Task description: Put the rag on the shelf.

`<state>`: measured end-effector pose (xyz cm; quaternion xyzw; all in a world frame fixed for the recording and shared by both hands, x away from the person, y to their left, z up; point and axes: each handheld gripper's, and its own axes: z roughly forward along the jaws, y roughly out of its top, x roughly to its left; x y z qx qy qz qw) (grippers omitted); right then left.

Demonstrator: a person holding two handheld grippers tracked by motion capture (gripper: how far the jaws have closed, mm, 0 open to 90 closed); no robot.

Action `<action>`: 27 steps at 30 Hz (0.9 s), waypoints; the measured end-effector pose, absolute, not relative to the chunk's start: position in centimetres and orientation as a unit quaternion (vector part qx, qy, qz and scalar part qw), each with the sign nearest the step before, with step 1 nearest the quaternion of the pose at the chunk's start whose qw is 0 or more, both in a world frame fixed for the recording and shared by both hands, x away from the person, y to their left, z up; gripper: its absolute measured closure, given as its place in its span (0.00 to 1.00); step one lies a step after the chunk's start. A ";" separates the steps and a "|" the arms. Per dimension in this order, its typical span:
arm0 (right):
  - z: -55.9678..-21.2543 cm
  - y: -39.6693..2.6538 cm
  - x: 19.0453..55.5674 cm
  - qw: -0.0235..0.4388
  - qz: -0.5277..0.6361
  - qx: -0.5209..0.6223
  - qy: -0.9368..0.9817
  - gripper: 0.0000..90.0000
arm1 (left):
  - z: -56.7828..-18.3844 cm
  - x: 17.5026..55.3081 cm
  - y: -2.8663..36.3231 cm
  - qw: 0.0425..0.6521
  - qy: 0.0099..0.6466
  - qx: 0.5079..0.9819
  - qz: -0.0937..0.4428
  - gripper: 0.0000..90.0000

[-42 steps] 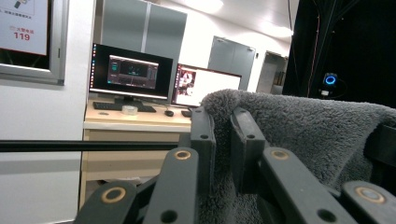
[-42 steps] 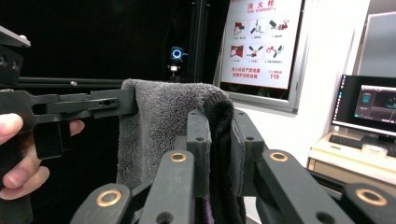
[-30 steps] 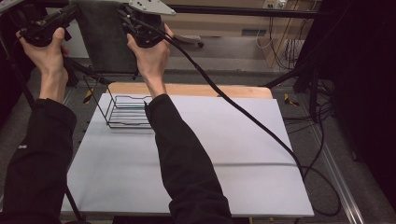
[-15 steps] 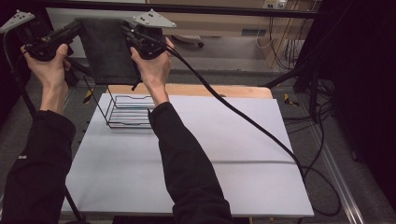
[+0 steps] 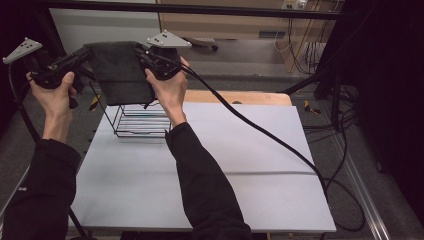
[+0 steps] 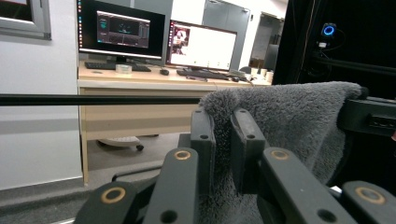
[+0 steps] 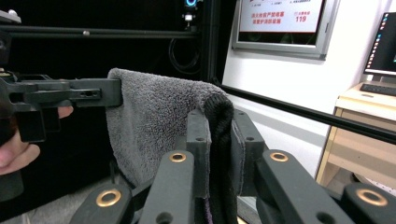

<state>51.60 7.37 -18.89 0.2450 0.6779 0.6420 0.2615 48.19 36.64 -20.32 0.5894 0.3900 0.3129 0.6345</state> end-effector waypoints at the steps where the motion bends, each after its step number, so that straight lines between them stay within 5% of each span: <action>1: -19.0 7.4 51.5 0.261 0.641 0.243 0.680 0.89 | -20.4 48.0 36.7 0.634 0.389 0.591 0.313 0.89; 27: -21.0 6.8 49.2 0.217 0.619 0.217 0.723 0.89 | -22.9 45.2 37.4 0.607 0.386 0.632 0.289 0.88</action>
